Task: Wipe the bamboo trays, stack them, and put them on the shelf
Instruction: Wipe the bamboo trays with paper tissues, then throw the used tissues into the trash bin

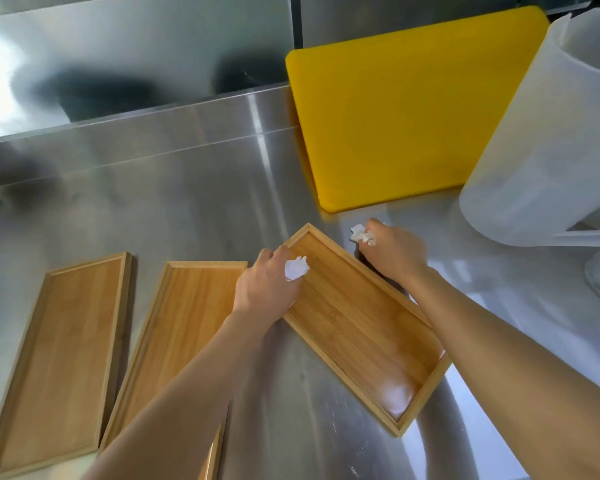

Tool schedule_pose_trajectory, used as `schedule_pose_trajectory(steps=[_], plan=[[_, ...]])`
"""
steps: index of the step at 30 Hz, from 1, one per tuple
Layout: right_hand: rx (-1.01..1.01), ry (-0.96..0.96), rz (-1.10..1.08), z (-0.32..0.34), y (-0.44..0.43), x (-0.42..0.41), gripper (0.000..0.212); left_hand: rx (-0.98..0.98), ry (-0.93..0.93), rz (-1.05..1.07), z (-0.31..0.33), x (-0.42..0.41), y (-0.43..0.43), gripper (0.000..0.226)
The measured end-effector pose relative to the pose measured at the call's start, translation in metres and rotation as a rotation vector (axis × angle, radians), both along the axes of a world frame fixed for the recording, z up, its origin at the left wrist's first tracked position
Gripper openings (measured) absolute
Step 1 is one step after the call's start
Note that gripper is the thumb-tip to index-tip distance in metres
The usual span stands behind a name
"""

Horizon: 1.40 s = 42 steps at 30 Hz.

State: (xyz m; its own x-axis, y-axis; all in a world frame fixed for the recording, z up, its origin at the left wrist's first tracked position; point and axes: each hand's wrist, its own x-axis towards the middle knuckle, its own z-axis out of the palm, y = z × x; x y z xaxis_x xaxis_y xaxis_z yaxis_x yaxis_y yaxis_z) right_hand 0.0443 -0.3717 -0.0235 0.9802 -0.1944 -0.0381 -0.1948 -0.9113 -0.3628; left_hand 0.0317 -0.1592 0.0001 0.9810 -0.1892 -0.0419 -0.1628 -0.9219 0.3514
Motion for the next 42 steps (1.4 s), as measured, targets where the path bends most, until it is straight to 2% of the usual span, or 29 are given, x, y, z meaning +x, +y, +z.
schedule_pose_trajectory(steps=[5,11,15,20,28,33,42], plan=[[0.020,-0.114,-0.041,0.014,-0.004,-0.022,0.020,-0.074,-0.052,0.027,0.010,-0.006,0.000,0.024],[-0.001,-0.263,-0.140,0.044,0.001,-0.078,0.024,-0.182,-0.108,-0.099,0.025,-0.027,-0.008,0.019],[-0.001,-0.306,-0.277,0.058,0.010,-0.130,0.025,-0.275,-0.118,-0.202,0.037,-0.053,-0.012,0.017],[0.043,-0.339,-0.498,0.057,0.019,-0.201,0.026,-0.277,-0.076,-0.313,0.038,-0.093,-0.016,0.029],[0.012,-0.315,-0.776,0.042,0.005,-0.317,0.028,-0.263,-0.026,-0.523,0.031,-0.162,-0.063,0.031],[0.108,-0.266,-0.955,0.027,-0.015,-0.378,0.025,-0.219,-0.029,-0.646,0.027,-0.211,-0.102,0.024],[0.119,-0.171,-1.046,-0.017,-0.052,-0.488,0.027,-0.200,0.177,-0.729,-0.008,-0.314,-0.170,0.025]])
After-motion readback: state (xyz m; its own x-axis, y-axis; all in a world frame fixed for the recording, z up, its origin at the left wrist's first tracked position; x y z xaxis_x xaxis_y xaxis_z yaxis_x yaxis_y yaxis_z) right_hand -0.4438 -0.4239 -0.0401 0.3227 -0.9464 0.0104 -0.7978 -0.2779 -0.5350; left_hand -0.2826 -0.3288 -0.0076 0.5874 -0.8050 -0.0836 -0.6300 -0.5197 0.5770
